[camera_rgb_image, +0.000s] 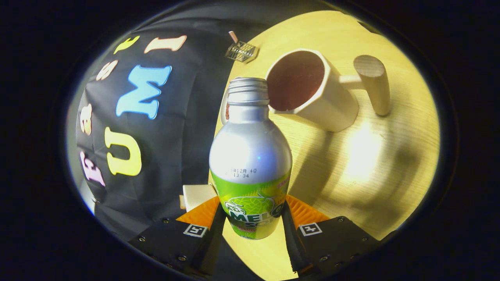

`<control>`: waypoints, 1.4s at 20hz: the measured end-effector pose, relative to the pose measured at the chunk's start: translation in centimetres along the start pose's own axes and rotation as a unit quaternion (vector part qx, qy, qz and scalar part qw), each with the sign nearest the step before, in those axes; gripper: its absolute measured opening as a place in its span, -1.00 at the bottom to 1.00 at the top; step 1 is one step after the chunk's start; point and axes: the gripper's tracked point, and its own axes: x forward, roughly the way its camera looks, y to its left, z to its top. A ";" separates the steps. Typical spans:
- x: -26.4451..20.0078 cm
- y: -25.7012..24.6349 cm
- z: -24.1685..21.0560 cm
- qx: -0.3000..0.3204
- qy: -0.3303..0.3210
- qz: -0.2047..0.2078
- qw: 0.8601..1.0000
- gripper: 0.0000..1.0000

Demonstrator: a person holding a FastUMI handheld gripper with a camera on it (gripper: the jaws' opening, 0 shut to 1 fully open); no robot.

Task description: Take the bottle from table, then pour the juice into the cup, finally place the bottle on the coaster

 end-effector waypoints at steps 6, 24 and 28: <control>0.9 0.2 0.1 -0.123 -0.030 -0.012 0.992 0.41; 6.0 4.0 2.8 -0.329 -0.139 -0.059 0.932 0.43; 7.7 3.9 3.0 -0.361 -0.147 -0.080 0.918 0.44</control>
